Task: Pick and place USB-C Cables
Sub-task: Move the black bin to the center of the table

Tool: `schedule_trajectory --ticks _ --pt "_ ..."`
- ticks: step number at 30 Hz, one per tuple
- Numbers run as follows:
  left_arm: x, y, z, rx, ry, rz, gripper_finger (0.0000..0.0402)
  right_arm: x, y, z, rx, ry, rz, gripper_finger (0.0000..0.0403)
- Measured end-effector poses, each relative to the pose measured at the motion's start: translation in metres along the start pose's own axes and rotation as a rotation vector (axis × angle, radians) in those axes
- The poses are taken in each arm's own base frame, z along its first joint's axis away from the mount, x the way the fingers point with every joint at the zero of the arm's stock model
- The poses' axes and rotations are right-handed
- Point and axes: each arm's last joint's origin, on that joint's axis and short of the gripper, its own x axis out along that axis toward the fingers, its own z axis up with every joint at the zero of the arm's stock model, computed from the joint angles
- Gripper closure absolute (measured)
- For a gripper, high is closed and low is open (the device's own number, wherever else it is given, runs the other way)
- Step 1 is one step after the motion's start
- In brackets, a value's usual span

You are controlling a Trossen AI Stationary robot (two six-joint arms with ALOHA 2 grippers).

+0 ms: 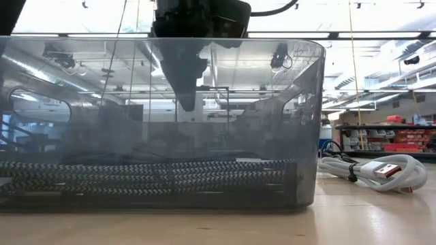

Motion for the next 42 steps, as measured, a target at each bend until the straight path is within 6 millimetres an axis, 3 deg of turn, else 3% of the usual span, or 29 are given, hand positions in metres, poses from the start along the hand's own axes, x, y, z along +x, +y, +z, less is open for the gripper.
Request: schedule_trajectory --ticks 11,21,32,42 --pt "0.004 0.004 0.006 -0.065 -0.037 0.023 0.026 0.0 0.0 0.0 -0.002 0.0 0.0 0.029" --pt "0.02 0.003 0.003 -0.029 0.023 0.028 0.026 0.0 0.0 0.0 -0.002 -0.001 0.001 0.029" --pt "0.021 0.004 0.004 0.043 0.02 0.037 0.026 0.0 0.0 0.0 -0.003 -0.001 0.002 0.029" --pt "0.06 0.01 0.004 0.064 0.116 0.062 0.026 0.0 0.001 0.001 0.0 -0.006 0.004 0.029"
